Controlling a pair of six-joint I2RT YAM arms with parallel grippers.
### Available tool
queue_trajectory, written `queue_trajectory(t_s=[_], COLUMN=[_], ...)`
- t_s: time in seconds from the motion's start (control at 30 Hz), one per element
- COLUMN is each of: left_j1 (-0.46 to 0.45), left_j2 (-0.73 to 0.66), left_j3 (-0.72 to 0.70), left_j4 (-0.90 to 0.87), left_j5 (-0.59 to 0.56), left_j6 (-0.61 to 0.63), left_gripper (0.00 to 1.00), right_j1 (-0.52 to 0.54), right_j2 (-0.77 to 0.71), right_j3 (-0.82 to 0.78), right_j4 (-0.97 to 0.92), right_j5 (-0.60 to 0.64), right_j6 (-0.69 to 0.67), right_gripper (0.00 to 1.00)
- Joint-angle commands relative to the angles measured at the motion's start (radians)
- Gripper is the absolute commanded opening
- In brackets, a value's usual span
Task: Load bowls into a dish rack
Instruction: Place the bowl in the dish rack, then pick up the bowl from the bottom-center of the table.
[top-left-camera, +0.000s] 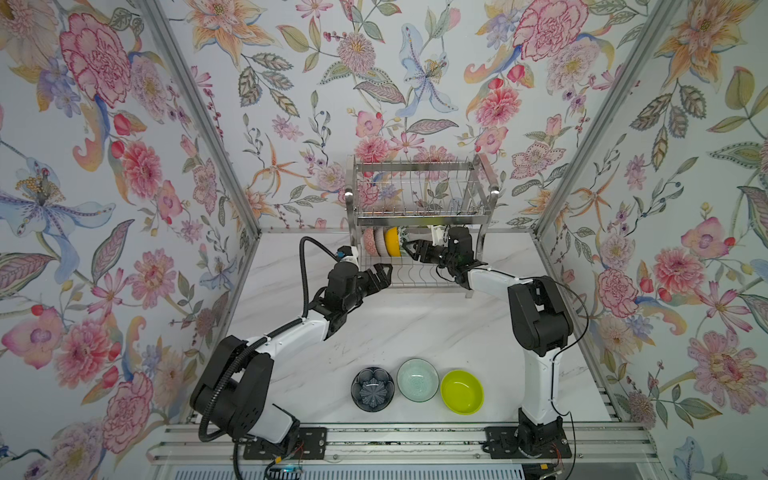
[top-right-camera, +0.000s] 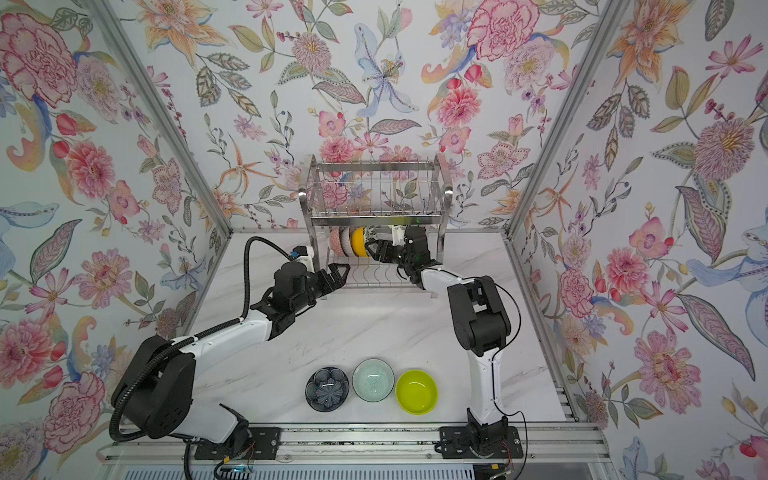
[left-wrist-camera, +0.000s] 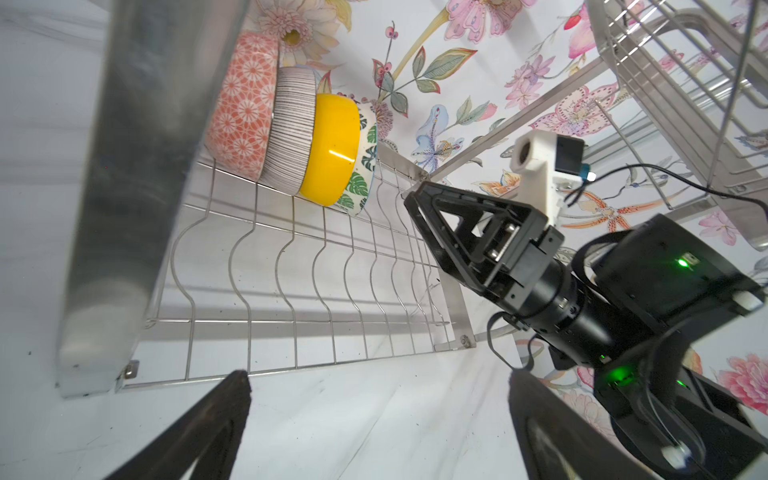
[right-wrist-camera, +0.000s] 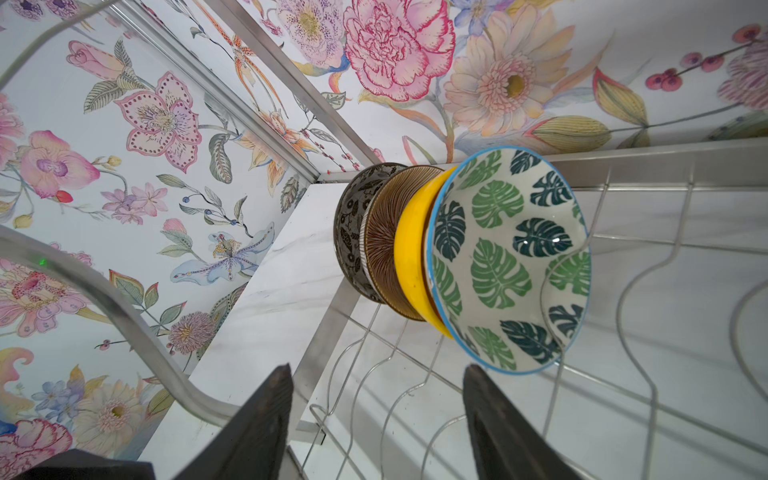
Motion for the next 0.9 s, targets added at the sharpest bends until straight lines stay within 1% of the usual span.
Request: queue_trajectory(t_s=[0.0,0.1,0.17,0.33,0.4,0.47,0.5,0.53,0.57,0.63,0.73,0.8,0.87], left_j1=[0.014,0.013,0.012,0.015,0.014,0.015,0.015,0.014,0.015,0.016,0.015,0.016,0.016], left_j2=[-0.042,-0.057,-0.081,-0.162,-0.194,-0.218,-0.226,-0.232,-0.237,-0.249,-0.274,-0.297,-0.314], left_j3=[0.053,0.089,0.089,0.08,0.061,0.045,0.043,0.044,0.047,0.045,0.02,-0.008,-0.04], left_j4=[-0.103,-0.176,-0.202,-0.325,-0.363,-0.401,-0.432,-0.47,-0.51,-0.573,-0.604,-0.596,-0.56], left_j5=[-0.048,-0.048,-0.057,-0.123,-0.154,-0.172,-0.187,-0.203,-0.217,-0.243,-0.256,-0.257,-0.23], left_j6=[-0.061,-0.088,-0.109,-0.07,-0.058,-0.045,-0.041,-0.039,-0.036,-0.024,-0.009,-0.007,0.004], left_gripper=[0.99,0.99,0.99,0.99,0.99,0.99,0.99,0.99,0.99,0.99,0.99,0.99,0.99], right_j1=[0.024,0.053,0.07,0.12,0.14,0.155,0.156,0.156,0.187,0.198,0.207,0.216,0.227], right_j2=[-0.079,-0.127,-0.155,-0.247,-0.283,-0.318,-0.334,-0.351,-0.366,-0.398,-0.45,-0.486,-0.506], right_j3=[-0.057,-0.103,-0.124,-0.213,-0.242,-0.273,-0.285,-0.297,-0.305,-0.331,-0.373,-0.4,-0.394], right_j4=[-0.022,-0.054,-0.087,-0.126,-0.148,-0.157,-0.165,-0.177,-0.188,-0.207,-0.228,-0.255,-0.341], right_j5=[0.073,0.111,0.137,0.215,0.262,0.283,0.3,0.321,0.333,0.36,0.414,0.503,0.599], right_j6=[-0.059,-0.1,-0.125,-0.19,-0.215,-0.235,-0.246,-0.256,-0.265,-0.276,-0.268,-0.251,-0.241], right_gripper=[0.71,0.74,0.76,0.82,0.87,0.93,0.97,0.99,0.99,0.99,0.98,0.99,0.98])
